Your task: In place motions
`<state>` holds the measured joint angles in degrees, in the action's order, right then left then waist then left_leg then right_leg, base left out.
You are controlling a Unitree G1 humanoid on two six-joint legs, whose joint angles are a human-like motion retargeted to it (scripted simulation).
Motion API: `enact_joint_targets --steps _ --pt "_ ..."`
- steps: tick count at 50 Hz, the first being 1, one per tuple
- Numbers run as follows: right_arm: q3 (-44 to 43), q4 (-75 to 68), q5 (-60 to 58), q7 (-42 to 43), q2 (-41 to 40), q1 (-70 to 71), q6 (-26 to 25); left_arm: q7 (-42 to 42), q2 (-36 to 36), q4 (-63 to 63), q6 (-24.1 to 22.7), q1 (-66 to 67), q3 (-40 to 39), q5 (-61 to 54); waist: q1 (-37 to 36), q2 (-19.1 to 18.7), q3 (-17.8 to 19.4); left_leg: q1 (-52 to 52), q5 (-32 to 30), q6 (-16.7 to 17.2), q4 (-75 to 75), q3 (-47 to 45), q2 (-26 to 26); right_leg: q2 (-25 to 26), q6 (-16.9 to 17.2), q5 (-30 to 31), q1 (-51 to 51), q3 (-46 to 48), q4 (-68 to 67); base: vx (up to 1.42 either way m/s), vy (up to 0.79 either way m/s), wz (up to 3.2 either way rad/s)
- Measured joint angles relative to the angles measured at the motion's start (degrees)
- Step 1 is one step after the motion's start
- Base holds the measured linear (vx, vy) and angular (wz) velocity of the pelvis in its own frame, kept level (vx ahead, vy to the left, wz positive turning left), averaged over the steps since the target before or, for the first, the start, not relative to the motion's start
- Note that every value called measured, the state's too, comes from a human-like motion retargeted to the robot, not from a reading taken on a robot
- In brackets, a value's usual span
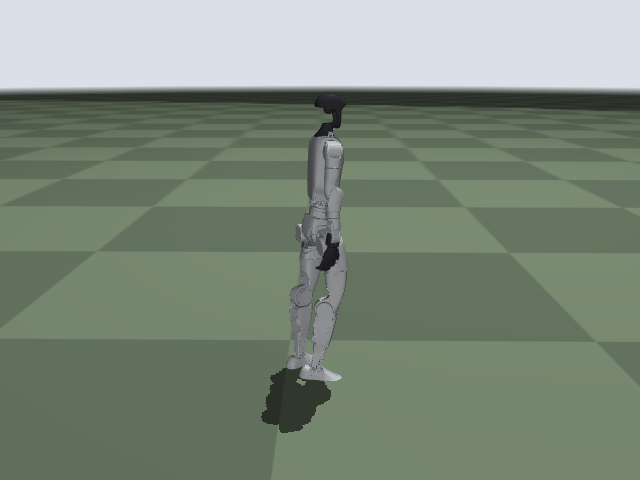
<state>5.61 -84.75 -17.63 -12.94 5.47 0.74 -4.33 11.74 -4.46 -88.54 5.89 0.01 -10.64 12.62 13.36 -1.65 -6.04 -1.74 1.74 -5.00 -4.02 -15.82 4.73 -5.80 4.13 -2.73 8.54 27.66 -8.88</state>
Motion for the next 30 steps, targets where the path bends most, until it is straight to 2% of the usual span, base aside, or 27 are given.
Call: enact_joint_targets --steps 5,10,13,15,17,18,20,22,24,30 --pt "0.53 0.71 0.12 -0.52 0.41 -0.2 0.02 -0.02 -0.7 0.89 0.03 -1.23 0.18 -0.68 -1.94 0.04 0.28 -0.19 1.66 0.49 -0.5 -9.21 -1.66 -0.63 -1.6 -2.36 1.2 3.39 -0.73 -0.23 0.14 -1.98" --pt "0.09 -0.63 -0.24 0.27 1.28 -0.17 -0.45 -0.19 -1.37 1.27 0.05 -2.21 -0.09 -1.52 -5.59 -0.29 -0.76 -0.68 3.62 1.64 -0.69 -18.96 -3.81 -2.85 -3.05 -5.09 -0.52 18.19 -1.88 -0.28 0.21 -2.36" --pt "-0.88 -2.42 0.53 1.14 1.94 -0.29 -1.0 -0.71 -1.56 1.23 0.16 -2.49 -0.18 -1.67 -6.0 -1.45 -1.49 -0.49 4.51 3.08 -0.67 -24.76 -5.86 -3.86 -3.23 -6.25 -2.74 30.39 -2.5 -0.29 0.25 -1.83" --pt "-1.41 -3.7 1.34 1.54 2.43 -0.27 -1.55 -1.06 -1.48 1.37 0.21 -2.52 -0.46 -1.8 -5.93 -2.28 -1.92 -0.25 5.0 4.09 -0.62 -28.36 -7.1 -3.48 -4.88 -6.29 -4.98 39.26 -1.98 -0.27 0.24 -1.71" --pt "-1.81 -5.14 2.3 1.84 2.84 0.37 -2.12 -1.17 -1.38 1.82 0.2 -2.59 -1.12 -1.9 -6.44 -2.47 -2.31 0.23 5.53 5.21 -0.57 -32.81 -7.7 -2.79 -6.29 -4.83 -6.23 43.31 -0.73 -0.35 0.26 -1.93" --pt "-1.96 -5.65 2.7 2.0 2.99 0.54 -2.28 -1.26 -1.31 2.09 0.14 -2.5 -1.45 -1.91 -6.58 -2.36 -2.4 0.63 5.76 5.72 -0.54 -34.95 -7.76 -2.72 -6.55 -3.56 -6.41 43.45 -0.26 -0.38 0.25 -1.84" --pt "-2.21 -6.33 3.29 2.19 3.21 0.75 -2.46 -1.48 -1.2 2.53 -0.04 -2.25 -2.03 -1.94 -6.54 -1.42 -2.58 1.59 6.31 6.49 -0.51 -38.89 -6.83 -3.31 -4.18 -0.3 -6.28 42.09 0.82 -0.32 0.22 -1.63" --pt "-2.28 -6.62 3.3 2.12 3.14 0.6 -2.56 -1.72 -1.25 2.47 -0.06 -1.92 -2.59 -1.93 -6.3 -0.59 -2.95 2.61 6.62 7.33 -0.45 -42.36 -6.15 -3.12 -4.81 2.98 -5.11 40.55 2.56 -0.31 0.21 -1.56" --pt "-2.21 -6.81 2.93 1.91 2.99 0.53 -2.71 -2.01 -1.29 1.88 0.15 -1.7 -3.3 -1.7 -6.59 -0.15 -3.54 3.26 6.69 8.06 -0.25 -45.68 -6.12 -2.8 -5.85 2.49 -3.08 35.34 3.37 -0.3 0.17 -1.48" --pt "-2.43 -6.08 1.77 2.16 2.29 0.26 -2.83 -2.34 0.02 -0.83 0.43 -1.53 -3.26 -3.01 -2.27 -2.2 -4.06 3.76 7.26 8.76 1.69 -48.03 -8.2 -0.18 -6.68 3.13 -1.22 29.77 6.13 -0.36 0.19 -0.73"
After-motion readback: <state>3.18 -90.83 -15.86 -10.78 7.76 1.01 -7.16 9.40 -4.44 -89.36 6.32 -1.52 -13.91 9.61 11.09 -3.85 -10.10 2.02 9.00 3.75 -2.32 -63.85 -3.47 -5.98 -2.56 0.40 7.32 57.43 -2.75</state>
